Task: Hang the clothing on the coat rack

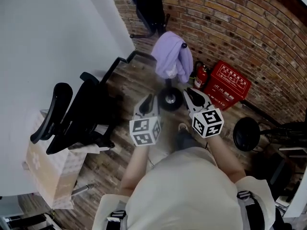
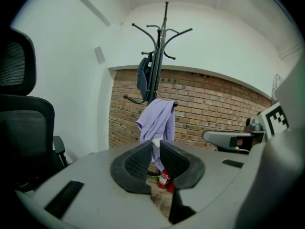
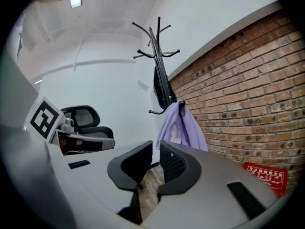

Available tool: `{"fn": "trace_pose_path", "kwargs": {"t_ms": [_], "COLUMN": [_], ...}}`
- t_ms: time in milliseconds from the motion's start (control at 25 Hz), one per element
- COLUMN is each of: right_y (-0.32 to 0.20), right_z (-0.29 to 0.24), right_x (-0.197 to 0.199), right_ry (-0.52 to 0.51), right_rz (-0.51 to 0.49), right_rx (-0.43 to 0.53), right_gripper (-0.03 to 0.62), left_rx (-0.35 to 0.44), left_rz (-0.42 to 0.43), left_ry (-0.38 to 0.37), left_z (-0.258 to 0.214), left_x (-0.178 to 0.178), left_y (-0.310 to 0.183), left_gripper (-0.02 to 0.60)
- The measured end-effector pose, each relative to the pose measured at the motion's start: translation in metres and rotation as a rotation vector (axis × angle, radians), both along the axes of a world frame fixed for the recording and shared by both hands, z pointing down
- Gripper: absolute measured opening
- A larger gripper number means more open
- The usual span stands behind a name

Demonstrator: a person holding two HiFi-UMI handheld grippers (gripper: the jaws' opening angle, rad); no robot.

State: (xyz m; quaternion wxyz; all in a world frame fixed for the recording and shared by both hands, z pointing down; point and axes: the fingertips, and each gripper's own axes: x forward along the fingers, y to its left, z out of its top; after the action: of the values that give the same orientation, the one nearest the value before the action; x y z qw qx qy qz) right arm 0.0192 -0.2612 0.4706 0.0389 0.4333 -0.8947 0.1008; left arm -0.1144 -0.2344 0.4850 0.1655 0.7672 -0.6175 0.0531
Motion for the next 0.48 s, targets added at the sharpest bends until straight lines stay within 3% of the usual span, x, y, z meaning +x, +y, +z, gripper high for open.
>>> {"fn": "trace_pose_path", "kwargs": {"t_ms": [480], "right_y": [0.083], "right_z": [-0.024], "right_x": [-0.002], "right_ry": [-0.011], "right_rz": [-0.039], "right_rx": [0.024], "right_gripper": [0.014], "left_rx": [0.023], "left_rz": [-0.02], "left_ry": [0.018], "left_z": [-0.013], "left_x": [0.003], "left_y": [0.088], "left_gripper": [0.02]}}
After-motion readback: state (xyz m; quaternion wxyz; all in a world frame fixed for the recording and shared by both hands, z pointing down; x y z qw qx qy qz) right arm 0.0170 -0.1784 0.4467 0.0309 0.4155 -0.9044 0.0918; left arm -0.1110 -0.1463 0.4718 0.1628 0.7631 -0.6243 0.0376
